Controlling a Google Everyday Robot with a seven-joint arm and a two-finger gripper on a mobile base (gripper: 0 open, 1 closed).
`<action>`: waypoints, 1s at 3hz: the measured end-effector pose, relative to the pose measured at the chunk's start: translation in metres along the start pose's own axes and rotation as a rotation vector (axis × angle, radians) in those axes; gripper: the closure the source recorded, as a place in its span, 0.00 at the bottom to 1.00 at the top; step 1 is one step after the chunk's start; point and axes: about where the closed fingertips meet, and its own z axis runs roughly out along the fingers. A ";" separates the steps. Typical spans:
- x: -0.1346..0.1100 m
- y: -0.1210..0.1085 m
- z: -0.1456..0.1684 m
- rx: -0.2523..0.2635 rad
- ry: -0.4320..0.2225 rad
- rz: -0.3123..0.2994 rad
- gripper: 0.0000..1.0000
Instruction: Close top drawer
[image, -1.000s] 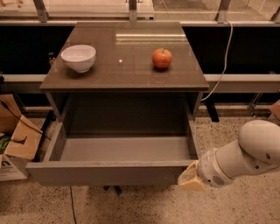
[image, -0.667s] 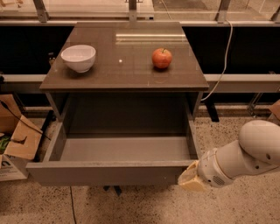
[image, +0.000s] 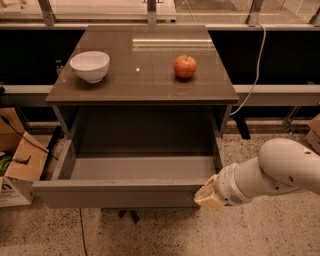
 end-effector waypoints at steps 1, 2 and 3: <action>0.000 0.001 0.000 0.000 0.000 0.000 1.00; -0.010 -0.024 0.012 0.025 -0.044 -0.015 1.00; -0.016 -0.038 0.020 0.040 -0.073 -0.025 1.00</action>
Offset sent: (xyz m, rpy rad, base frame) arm 0.1570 0.0290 -0.0192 0.1749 -0.2358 -0.0179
